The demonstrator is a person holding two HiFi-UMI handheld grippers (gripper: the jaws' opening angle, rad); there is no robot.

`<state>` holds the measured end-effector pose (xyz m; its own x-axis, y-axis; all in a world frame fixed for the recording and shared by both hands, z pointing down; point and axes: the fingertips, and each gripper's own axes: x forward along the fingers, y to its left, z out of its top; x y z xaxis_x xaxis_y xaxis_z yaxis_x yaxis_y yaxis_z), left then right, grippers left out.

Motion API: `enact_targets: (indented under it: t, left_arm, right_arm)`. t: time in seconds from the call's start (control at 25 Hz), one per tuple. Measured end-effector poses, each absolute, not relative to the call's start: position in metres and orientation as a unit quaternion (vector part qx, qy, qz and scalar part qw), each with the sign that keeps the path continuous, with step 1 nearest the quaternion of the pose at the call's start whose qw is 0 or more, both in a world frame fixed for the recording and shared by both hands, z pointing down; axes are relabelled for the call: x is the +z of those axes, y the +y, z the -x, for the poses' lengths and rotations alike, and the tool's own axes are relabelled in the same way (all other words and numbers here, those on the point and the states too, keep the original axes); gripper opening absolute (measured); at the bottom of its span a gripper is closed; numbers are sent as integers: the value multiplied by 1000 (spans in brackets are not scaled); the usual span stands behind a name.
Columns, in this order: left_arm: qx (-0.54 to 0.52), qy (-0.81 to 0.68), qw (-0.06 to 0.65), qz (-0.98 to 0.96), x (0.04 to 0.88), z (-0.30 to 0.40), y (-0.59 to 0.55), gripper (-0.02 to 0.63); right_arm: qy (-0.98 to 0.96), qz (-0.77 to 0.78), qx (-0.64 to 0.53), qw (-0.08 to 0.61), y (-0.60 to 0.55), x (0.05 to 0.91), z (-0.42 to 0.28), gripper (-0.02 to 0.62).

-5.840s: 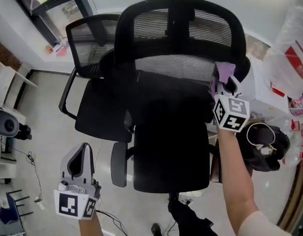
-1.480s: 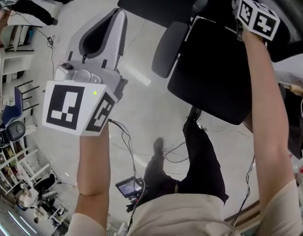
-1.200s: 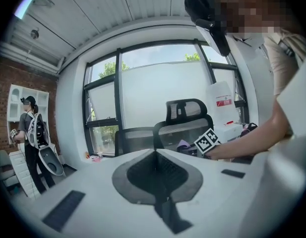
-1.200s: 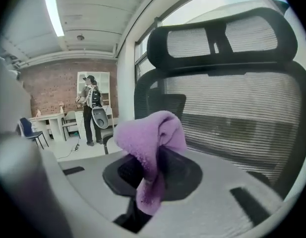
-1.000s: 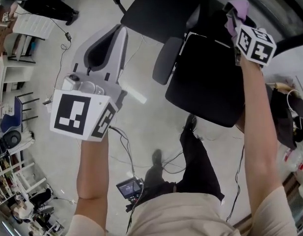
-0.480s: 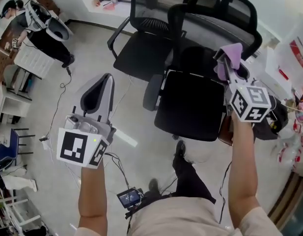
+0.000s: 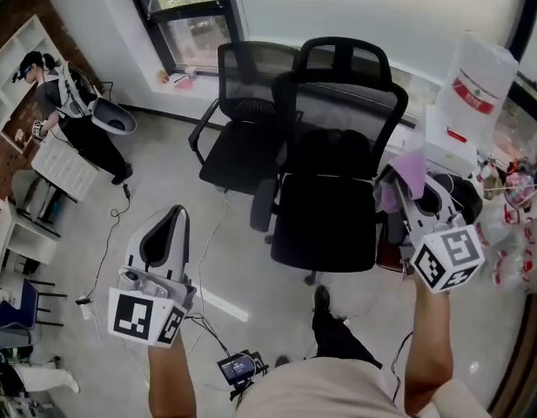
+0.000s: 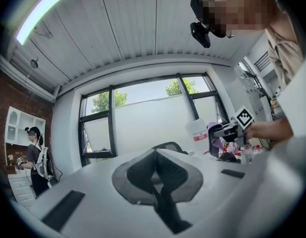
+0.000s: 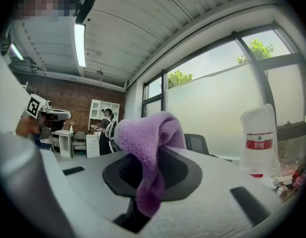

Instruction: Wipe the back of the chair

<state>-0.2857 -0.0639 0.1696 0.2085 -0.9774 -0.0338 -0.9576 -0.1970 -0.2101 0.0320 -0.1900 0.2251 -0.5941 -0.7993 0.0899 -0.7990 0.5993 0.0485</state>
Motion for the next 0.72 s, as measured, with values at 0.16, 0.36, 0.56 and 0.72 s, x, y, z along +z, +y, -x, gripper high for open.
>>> enact_targets:
  t: [0.16, 0.36, 0.56, 0.72]
  left_arm:
    - [-54, 618, 105, 777, 152, 278, -23, 8]
    - [-40, 615, 104, 781, 145, 275, 14, 8]
    - [-33, 613, 94, 784, 149, 273, 28, 8]
    - [-30, 611, 94, 785, 149, 272, 34, 8]
  right_arm:
    - [-891, -450, -12, 54, -133, 201, -49, 48]
    - [-892, -445, -24, 74, -76, 188, -57, 44]
    - [-890, -449, -33, 72, -55, 176, -61, 44]
    - [-888, -453, -39, 68, -50, 171, -63, 44]
